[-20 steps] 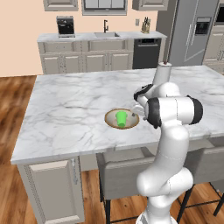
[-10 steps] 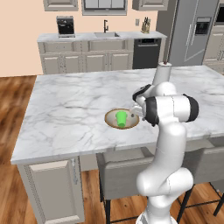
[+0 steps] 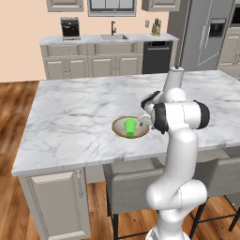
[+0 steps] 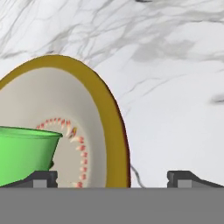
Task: Place the cup inside the bowl on the dining table and move the bowl to any counter.
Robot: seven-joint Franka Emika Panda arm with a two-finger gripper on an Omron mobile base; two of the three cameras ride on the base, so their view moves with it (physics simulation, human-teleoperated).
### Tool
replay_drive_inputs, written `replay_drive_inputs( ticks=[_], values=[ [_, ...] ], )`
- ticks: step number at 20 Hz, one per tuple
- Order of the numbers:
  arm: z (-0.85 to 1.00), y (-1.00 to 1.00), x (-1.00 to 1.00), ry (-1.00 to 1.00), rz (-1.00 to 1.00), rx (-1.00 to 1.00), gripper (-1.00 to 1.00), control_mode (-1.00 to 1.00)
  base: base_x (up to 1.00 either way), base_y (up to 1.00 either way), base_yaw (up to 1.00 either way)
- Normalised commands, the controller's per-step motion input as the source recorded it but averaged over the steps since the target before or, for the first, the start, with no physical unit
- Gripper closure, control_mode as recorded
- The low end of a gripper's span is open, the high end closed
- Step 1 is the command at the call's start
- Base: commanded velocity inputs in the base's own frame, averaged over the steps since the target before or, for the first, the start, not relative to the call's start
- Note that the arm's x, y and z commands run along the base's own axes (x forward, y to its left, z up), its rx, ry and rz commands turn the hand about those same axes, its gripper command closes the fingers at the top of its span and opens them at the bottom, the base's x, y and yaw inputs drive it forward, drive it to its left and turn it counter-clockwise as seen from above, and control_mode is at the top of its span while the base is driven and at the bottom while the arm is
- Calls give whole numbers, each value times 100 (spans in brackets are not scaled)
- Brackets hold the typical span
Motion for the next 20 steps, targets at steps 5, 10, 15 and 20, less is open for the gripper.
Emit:
replay_drive_inputs(
  ticks=[5, 10, 15, 20],
  values=[
    [-15, 0, 10, 0, 0, 0, -100, -100, 0, 0, 0],
    [-3, 0, 10, 0, 0, 0, -100, -100, 0, 0, 0],
    [0, 0, 1, 0, 0, 0, -100, -100, 0, 0, 0],
    [0, 4, 1, 1, 0, 0, 100, -100, 0, 0, 0]
  ],
)
